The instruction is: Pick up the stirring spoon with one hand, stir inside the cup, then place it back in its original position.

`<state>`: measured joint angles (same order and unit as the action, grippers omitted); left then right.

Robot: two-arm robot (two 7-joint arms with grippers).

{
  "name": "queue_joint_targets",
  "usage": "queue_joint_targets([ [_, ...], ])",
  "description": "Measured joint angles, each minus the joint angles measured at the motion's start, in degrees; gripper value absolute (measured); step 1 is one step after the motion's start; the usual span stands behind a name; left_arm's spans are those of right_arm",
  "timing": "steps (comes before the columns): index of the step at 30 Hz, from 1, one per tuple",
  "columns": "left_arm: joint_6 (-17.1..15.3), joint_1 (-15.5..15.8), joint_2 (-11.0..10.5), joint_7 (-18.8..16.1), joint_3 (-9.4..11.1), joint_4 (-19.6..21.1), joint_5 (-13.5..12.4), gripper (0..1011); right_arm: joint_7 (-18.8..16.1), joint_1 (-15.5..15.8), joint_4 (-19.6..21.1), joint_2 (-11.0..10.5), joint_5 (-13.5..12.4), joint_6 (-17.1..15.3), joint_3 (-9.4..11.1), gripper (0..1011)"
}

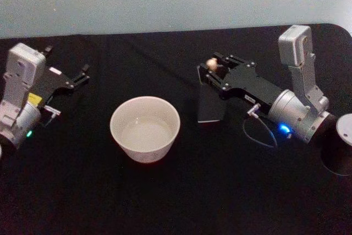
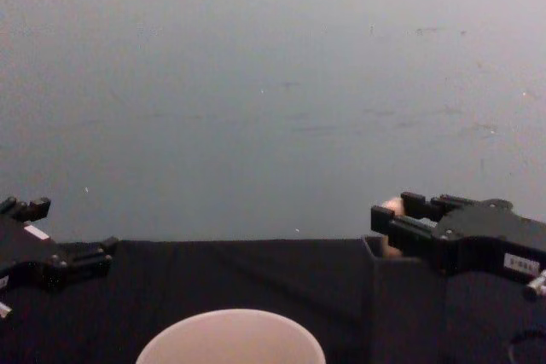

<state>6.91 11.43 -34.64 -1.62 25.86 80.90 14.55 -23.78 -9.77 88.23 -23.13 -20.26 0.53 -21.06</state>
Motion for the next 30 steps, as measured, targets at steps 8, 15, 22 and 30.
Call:
queue_joint_targets([
  [8,0.0,0.0,0.0,0.0,0.0,0.0,0.0,1001,0.0,0.0,0.0,0.0,0.0,0.0,0.0,650],
  [15,0.0,0.0,0.0,0.0,0.0,0.0,0.0,1001,0.0,0.0,0.0,0.0,-0.1,0.0,0.0,881],
  [22,0.0,0.0,0.0,0.0,0.0,0.0,0.0,1001,0.0,0.0,0.0,0.0,-0.1,0.0,0.0,1003],
  [30,0.0,0.0,0.0,0.0,0.0,0.0,0.0,1001,-0.4,0.0,0.1,0.0,-0.3,0.8,0.1,1002],
])
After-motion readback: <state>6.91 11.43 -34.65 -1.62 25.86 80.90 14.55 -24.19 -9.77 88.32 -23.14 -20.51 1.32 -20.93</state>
